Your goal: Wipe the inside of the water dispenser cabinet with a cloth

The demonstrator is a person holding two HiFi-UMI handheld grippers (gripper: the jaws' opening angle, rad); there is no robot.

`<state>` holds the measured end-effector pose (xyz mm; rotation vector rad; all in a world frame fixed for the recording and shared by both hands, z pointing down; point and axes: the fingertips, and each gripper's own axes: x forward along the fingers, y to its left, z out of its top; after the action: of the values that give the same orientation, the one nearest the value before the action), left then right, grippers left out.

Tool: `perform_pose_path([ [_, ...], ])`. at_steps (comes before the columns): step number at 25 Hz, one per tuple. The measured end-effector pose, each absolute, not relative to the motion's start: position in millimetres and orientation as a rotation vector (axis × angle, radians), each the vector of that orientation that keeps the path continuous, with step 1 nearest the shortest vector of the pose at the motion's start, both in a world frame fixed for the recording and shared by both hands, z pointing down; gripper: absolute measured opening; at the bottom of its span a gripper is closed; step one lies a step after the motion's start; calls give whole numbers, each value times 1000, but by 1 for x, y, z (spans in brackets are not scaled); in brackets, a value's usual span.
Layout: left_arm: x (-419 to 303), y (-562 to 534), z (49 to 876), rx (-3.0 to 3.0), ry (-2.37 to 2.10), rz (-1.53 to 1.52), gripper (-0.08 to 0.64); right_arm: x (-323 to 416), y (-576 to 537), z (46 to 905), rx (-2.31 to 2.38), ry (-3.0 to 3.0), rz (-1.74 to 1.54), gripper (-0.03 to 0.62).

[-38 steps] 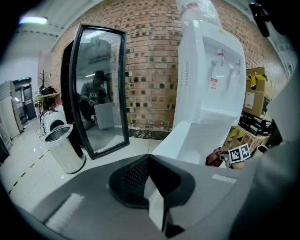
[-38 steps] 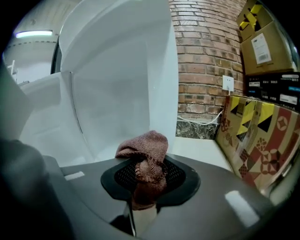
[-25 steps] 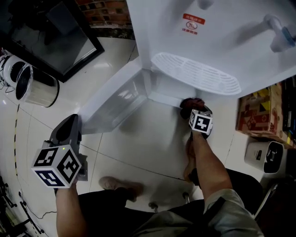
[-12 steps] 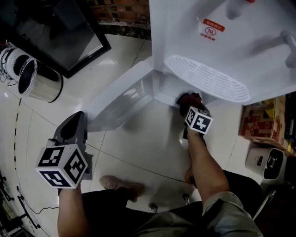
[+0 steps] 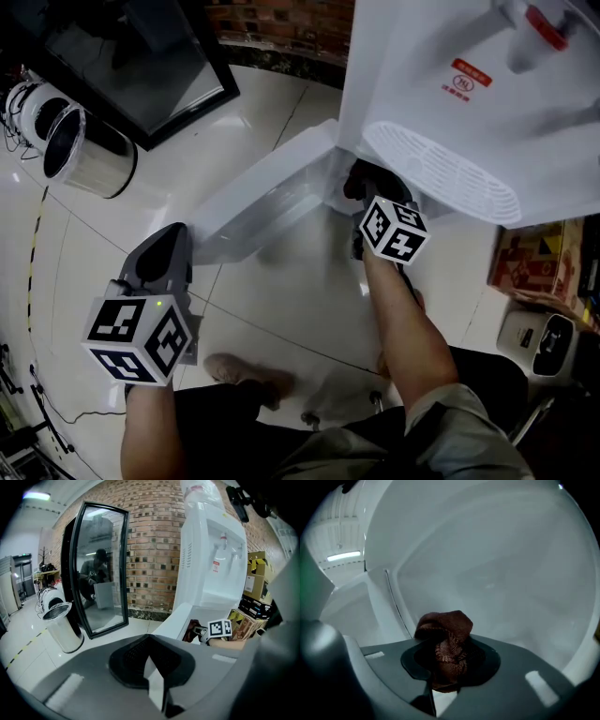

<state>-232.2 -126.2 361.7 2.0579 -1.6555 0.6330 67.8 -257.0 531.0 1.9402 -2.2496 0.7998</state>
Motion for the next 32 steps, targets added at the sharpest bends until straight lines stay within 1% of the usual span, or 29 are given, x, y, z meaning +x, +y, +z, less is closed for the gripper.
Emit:
perform_pose_path([
  [4,-232,-128,360,2051,-1653,613,1,64,-256,586,1852,-2066,848,106],
  [14,-236,-133,359,2047,-1655,609,0,67,-253,668,1721,-1826,996,106],
  [19,-236,-132,359,2049,-1654,606,0,85,-247,673,1777,-1774,1037,107],
  [32,-239,-131,362,2044,-1701,651,0,189,-188,673,2046,-1474,1137,106],
])
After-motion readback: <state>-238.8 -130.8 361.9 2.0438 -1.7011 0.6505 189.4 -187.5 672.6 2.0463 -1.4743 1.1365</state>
